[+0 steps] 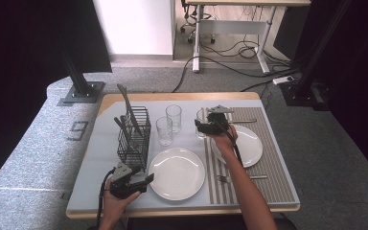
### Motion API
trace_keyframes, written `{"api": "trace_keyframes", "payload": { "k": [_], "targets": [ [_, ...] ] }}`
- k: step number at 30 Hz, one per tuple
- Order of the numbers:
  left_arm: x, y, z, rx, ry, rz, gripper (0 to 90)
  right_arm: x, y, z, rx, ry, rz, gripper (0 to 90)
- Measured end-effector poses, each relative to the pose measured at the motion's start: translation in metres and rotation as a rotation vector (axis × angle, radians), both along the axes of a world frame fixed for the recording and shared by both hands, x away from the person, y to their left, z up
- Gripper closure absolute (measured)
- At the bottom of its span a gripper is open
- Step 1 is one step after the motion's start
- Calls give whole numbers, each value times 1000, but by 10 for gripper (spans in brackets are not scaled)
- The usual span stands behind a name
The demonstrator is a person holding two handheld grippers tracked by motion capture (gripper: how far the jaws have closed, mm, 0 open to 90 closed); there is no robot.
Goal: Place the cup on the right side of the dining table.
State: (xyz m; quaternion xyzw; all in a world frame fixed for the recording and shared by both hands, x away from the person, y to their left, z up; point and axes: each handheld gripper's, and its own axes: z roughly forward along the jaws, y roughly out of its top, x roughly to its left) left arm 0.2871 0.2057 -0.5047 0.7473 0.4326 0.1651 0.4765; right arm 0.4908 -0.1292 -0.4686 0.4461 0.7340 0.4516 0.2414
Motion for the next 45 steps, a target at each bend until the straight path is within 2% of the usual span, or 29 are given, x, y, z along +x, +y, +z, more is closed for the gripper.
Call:
{"api": "trace_keyframes", "payload": {
  "k": [18, 28, 45],
  "targets": [
    [0, 1, 0, 0, -1, 3, 319, 6, -7, -5, 3, 6, -44, 291],
    [0, 2, 0, -2, -2, 6, 319, 10, -8, -11, -14, 17, -66, 291],
    [0, 2, 0, -2, -3, 7, 319, 14, -12, -17, -13, 10, -106, 290]
  ]
}}
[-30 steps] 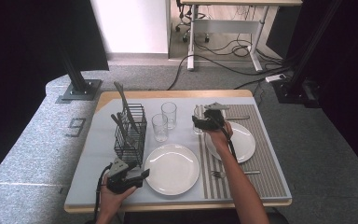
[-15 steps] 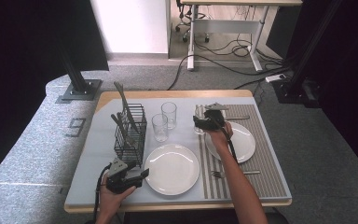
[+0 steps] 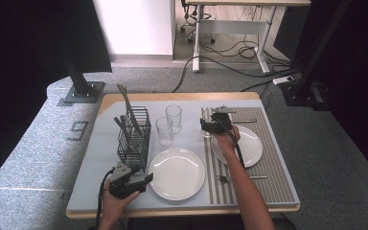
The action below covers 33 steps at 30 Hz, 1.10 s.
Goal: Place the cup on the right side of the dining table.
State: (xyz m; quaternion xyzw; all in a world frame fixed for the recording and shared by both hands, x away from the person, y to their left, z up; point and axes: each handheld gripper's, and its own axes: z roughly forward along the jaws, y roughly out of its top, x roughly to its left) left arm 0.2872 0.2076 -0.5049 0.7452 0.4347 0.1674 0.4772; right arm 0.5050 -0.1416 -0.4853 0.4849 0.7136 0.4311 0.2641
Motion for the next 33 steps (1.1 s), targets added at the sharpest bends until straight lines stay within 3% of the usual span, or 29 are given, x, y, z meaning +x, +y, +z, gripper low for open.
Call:
{"api": "trace_keyframes", "payload": {
  "k": [8, 28, 29, 30, 31, 32, 33],
  "targets": [
    [0, 0, 0, 3, 1, -3, 319, -2, 3, -2, -27, -26, 11, 288],
    [0, -2, 0, 5, 2, -5, 319, -3, -1, -3, -10, -26, 34, 281],
    [0, -2, 0, 3, 2, -6, 319, -3, -2, -3, -5, -28, 36, 275],
    [0, -2, 0, 1, 2, -7, 319, -4, -4, -1, 38, -34, 39, 218],
    [0, -2, 0, 1, 2, -7, 319, -4, -4, -1, 38, -34, 39, 218],
    [0, -1, 0, 1, 3, -8, 319, -6, -6, 2, 88, -56, 8, 213],
    [0, -1, 0, 1, 3, -8, 319, -7, -7, 4, 106, -61, 12, 218]
  ]
}}
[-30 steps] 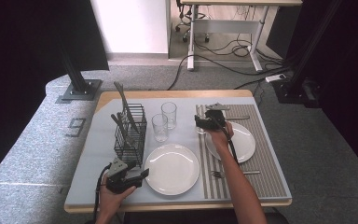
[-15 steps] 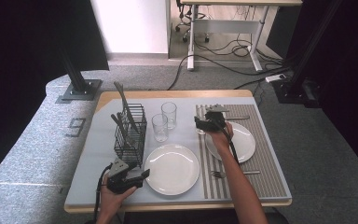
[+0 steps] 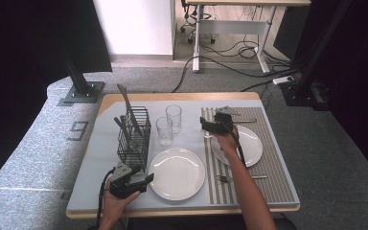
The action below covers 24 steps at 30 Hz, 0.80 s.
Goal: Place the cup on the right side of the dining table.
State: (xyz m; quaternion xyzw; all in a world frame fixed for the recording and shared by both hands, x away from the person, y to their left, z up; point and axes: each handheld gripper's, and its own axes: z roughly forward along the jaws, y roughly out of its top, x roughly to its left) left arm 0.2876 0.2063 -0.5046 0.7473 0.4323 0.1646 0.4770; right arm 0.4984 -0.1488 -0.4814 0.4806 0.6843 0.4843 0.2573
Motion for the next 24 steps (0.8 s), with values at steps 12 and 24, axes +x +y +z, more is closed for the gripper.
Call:
{"api": "trace_keyframes", "payload": {
  "k": [12, 24],
  "targets": [
    [1, 1, 0, -5, 1, 1, 319, -7, -12, 4, 108, 12, 28, 222],
    [1, 0, 0, -3, 2, -3, 319, -21, -22, 3, 147, 11, 41, 226]
  ]
}}
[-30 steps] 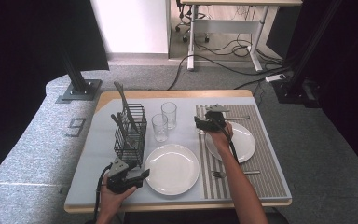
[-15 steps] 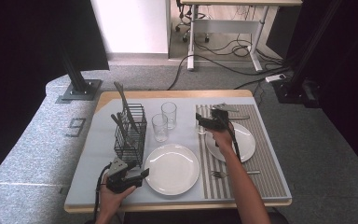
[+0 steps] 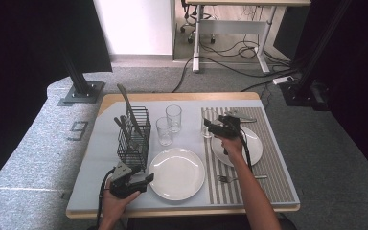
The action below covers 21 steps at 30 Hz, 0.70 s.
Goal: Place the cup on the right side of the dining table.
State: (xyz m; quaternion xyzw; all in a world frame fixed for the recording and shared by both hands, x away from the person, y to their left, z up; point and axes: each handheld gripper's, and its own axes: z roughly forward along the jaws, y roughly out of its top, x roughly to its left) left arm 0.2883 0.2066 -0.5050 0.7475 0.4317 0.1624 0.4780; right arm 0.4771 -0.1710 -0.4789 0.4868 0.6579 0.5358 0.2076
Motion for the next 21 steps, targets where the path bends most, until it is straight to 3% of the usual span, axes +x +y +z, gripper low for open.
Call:
{"api": "trace_keyframes", "payload": {
  "k": [21],
  "targets": [
    [-1, 1, 1, -3, -4, 0, 319, -24, -13, -7, 4, -3, 13, 249]
  ]
}}
